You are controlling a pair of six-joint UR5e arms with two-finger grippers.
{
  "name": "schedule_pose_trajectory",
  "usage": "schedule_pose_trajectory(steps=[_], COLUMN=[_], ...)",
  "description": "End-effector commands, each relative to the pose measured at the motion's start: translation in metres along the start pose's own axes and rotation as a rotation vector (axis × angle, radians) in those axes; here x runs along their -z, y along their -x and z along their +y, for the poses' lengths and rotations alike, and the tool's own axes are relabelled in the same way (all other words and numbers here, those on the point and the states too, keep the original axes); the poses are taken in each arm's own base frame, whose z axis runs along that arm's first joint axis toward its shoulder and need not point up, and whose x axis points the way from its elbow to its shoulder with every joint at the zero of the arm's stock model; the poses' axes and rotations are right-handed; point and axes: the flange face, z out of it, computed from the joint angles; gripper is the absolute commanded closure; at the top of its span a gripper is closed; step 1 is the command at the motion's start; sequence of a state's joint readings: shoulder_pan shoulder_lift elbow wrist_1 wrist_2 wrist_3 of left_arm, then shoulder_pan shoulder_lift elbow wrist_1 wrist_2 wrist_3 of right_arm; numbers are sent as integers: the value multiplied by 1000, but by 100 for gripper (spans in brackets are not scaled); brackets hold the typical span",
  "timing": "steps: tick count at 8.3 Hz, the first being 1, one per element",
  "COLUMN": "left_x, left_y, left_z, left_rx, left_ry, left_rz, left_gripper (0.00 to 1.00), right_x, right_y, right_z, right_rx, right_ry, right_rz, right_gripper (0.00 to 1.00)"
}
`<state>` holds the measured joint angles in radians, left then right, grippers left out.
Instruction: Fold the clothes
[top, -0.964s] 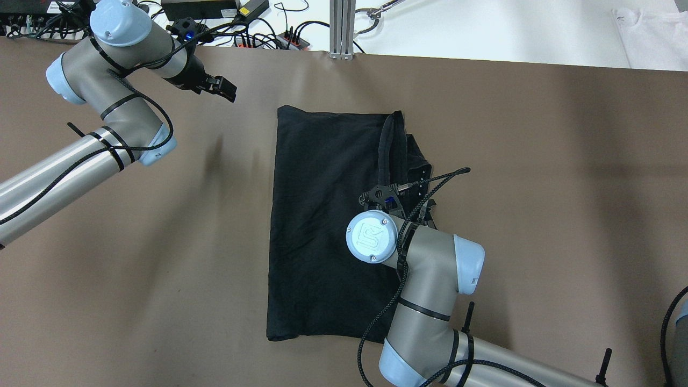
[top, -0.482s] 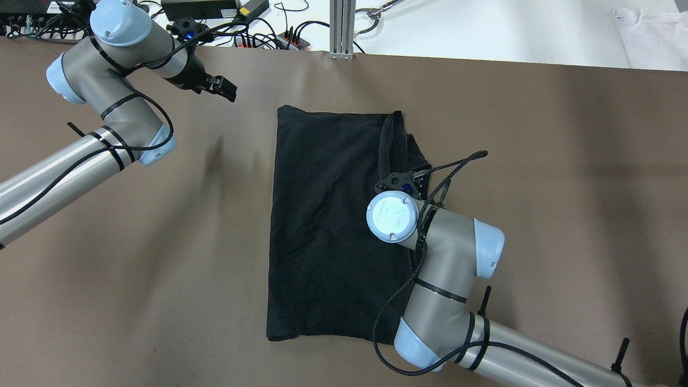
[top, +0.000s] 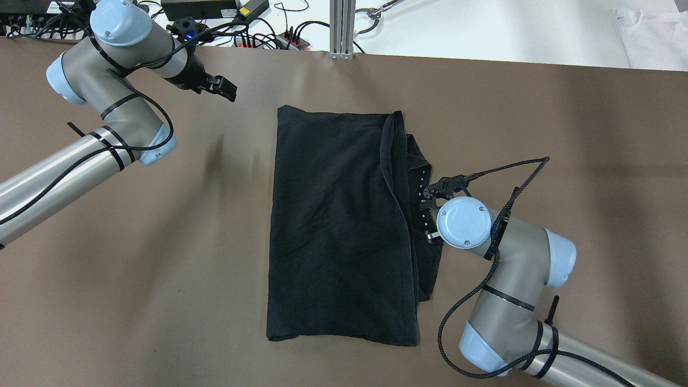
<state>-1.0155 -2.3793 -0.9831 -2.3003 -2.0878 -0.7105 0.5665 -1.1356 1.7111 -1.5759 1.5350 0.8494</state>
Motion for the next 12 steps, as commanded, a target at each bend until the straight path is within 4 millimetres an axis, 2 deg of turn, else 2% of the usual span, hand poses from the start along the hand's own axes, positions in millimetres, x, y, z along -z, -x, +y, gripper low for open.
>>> schedule_pose_trajectory(steps=[1, 3, 5, 7, 8, 9, 12], left_x=[9, 5, 4, 3, 2, 1, 2], left_y=[-7, -9, -8, -10, -10, -11, -12], left_z=[-2, 3, 3, 4, 5, 6, 5], left_rx=[20, 42, 42, 41, 39, 39, 38], left_ry=[-14, -9, -8, -5, -3, -2, -3], left_rz=[13, 15, 14, 15, 15, 15, 16], left_gripper=[0, 0, 0, 0, 0, 0, 0], right_x=[22, 48, 55, 52, 42, 31, -1], right_y=[-9, 18, 57, 96, 109, 114, 86], right_z=[-19, -48, -85, -131, -147, -153, -164], right_rx=[-23, -45, -75, -112, -133, -143, -153], right_ry=[-25, -53, -53, -38, -23, -5, 27], right_rz=[-74, -108, -112, -90, -68, -45, 22], right_gripper=[6, 6, 6, 6, 6, 6, 6])
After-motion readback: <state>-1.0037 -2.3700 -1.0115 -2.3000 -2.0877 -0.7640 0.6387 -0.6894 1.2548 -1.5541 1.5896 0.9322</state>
